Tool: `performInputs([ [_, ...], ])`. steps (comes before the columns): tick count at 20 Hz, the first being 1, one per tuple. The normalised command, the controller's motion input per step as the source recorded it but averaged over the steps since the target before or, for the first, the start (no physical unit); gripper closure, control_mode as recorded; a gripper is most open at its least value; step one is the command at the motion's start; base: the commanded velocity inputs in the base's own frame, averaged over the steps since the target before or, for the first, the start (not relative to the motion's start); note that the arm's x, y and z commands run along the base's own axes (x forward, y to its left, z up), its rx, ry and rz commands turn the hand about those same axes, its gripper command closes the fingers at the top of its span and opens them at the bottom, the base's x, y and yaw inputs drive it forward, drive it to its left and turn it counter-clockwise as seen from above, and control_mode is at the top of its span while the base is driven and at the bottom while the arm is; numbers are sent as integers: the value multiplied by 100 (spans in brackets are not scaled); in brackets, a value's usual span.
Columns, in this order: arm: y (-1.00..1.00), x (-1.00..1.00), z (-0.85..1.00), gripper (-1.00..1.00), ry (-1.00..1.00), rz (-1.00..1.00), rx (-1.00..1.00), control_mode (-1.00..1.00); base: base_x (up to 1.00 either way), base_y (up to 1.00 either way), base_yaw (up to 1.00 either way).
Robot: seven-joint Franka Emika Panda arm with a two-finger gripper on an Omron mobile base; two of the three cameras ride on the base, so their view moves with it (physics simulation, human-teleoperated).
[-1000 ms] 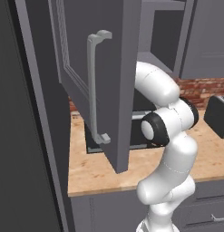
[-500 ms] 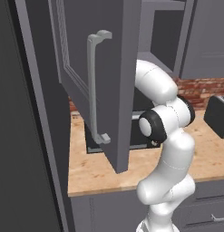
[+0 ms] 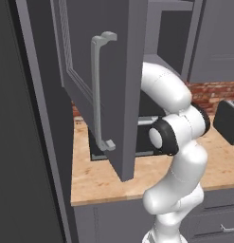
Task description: Move the mustard and shaker from the cabinet to the dining counter.
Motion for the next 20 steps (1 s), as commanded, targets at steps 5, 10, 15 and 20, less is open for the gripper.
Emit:
performInputs([
  [5, -22, -68, 2, 100, -20, 0, 0, -100, 0, 0, 0],
  [10, -41, -92, 6, 100, -14, 0, 0, -100, 0, 0, 0],
  [15, -64, -100, 39, 100, -3, 0, 0, -100, 0, 0, 0],
  [20, -68, -100, 27, 100, -2, 0, 0, -100, 0, 0, 0],
])
